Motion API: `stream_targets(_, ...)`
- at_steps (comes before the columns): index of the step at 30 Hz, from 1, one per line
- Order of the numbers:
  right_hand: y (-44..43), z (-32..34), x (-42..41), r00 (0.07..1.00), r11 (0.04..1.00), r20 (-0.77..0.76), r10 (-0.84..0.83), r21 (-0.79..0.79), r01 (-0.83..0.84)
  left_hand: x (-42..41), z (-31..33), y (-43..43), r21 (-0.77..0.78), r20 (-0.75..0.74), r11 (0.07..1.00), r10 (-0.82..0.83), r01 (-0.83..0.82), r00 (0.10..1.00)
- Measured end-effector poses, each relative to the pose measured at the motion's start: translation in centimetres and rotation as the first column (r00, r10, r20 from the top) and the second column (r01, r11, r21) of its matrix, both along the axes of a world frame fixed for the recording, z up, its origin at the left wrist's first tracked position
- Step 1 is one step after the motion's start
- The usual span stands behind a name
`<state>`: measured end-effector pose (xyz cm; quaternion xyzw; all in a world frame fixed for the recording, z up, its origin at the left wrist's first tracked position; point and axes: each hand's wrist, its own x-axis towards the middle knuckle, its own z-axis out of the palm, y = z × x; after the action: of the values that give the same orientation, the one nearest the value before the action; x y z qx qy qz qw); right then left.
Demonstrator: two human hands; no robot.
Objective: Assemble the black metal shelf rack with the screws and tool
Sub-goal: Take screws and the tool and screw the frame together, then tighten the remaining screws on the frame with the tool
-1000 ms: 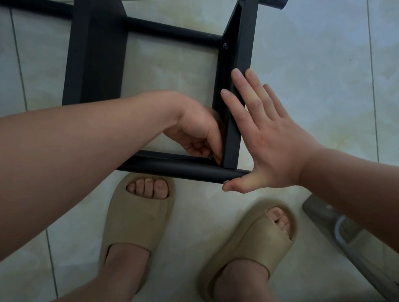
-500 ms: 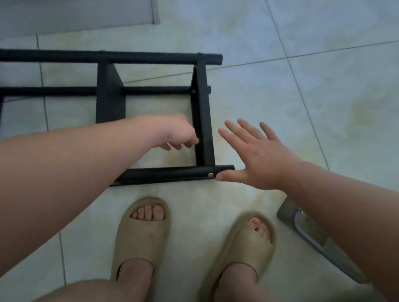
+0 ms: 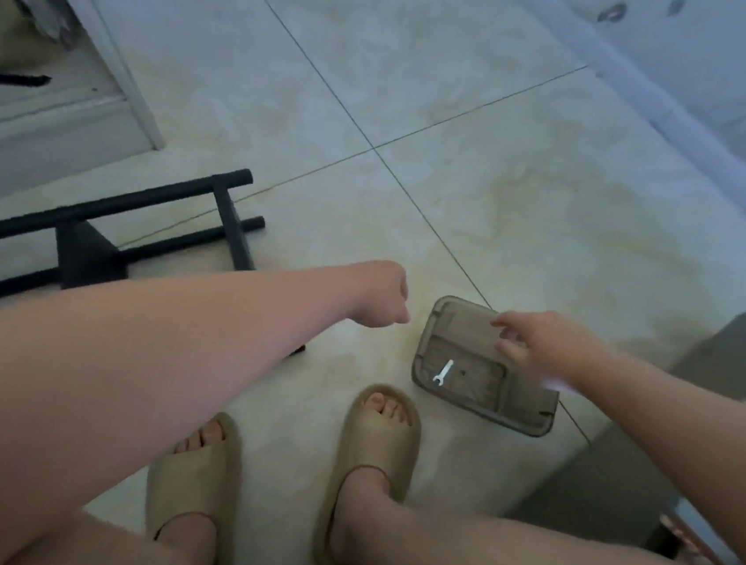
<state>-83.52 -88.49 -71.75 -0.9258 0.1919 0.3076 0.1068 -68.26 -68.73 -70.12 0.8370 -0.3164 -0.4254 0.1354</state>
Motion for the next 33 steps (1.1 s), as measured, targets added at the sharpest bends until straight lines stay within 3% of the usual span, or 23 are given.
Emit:
stream_targets(3,-2.2,-3.8,-1.9,0.998,0.998,-0.048,-0.05,0.026,0.051,-2.5,-4.3,-3.2,0.086,-0.053,0.995,-0.046,0.05,0.998)
stream_targets(6,-3.1,-8.5,-2.4,0.993,0.991,-0.075,-0.089,0.098,0.097,-4.0,-9.3,-4.8,0.141,-0.075,0.99,0.017,-0.007,0.997)
stream_targets(11,-3.3,-14.9,-1.4,0.99,0.965,-0.072,-0.123,0.223,0.136,-4.4,-14.8,-5.2,0.069,-0.091,0.992,0.113,-0.107,0.989)
stream_targets(15,-3.1,-19.1,0.0,0.998,0.986,-0.053,0.039,0.165,-0.03,-4.2,-16.3,-5.5,0.007,-0.187,0.982,0.189,-0.191,0.964)
stream_targets(20,-2.5,-22.3,0.2,0.956,0.963,0.146,0.255,0.049,-0.265,-4.1,-17.2,-5.4,-0.007,-0.295,0.955,0.281,-0.296,0.913)
stream_targets(24,-2.6,-22.6,0.3,0.949,0.952,0.079,0.306,-0.037,-0.304,-4.2,-17.5,-5.0,-0.003,-0.359,0.934,0.334,-0.359,0.872)
stream_targets(30,-1.3,-22.0,1.3,0.988,0.987,-0.006,0.153,-0.041,-0.153,-4.2,-17.3,-5.2,-0.002,-0.355,0.932,0.338,-0.363,0.871)
stream_targets(33,-1.6,-20.5,1.2,0.998,0.999,-0.023,-0.052,0.014,0.052,-3.9,-15.9,-4.7,0.021,-0.331,0.952,0.294,-0.305,0.897)
